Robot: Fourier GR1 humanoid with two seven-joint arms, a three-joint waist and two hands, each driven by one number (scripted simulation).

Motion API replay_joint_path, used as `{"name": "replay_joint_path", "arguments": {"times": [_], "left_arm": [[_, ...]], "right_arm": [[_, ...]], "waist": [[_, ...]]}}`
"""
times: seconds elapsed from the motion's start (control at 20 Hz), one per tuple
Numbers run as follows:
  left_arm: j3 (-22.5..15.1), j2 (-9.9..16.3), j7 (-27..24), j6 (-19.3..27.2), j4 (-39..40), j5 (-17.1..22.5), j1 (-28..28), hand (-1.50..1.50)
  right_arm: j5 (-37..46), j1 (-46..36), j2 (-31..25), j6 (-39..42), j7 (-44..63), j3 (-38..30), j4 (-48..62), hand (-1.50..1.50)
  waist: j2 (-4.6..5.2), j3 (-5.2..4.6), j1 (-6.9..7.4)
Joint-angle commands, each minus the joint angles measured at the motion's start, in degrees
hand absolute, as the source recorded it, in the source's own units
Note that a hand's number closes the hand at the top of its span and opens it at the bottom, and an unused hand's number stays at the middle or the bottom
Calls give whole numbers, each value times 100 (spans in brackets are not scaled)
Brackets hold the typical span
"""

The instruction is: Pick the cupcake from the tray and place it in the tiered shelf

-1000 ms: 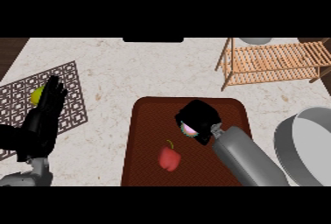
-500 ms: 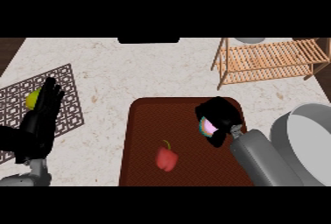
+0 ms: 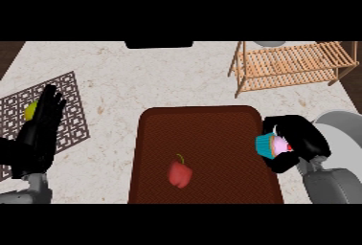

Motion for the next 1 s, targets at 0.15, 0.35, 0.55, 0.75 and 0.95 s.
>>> {"name": "replay_joint_path", "arguments": {"times": [0.15, 0.35, 0.55, 0.75, 0.95], "left_arm": [[-32, -27, -6, 3, 85, -81, 113, 0], [-111, -98, 94, 121, -105, -188, -11, 0], [-128, -38, 360, 19, -374, -144, -56, 0], [-87, -150, 190, -54, -32, -135, -220, 0], [-246, -257, 526, 53, -250, -373, -354, 0]], "right_arm": [[-1431, 101, 601, 480, 999, -1134, -2171, 150], [-1831, -365, 451, 789, 2087, -1973, -3050, 150], [-2052, -933, 219, 1092, 3091, -2446, -3542, 150], [-2685, -1427, -417, 1549, 3429, -3163, -3367, 150], [-2476, -1722, -641, 1085, 3168, -3152, -2681, 150]], "waist": [[-38, -7, -93], [-9, -2, 48], [24, 1, 181], [40, 2, 186], [52, 5, 220]]}}
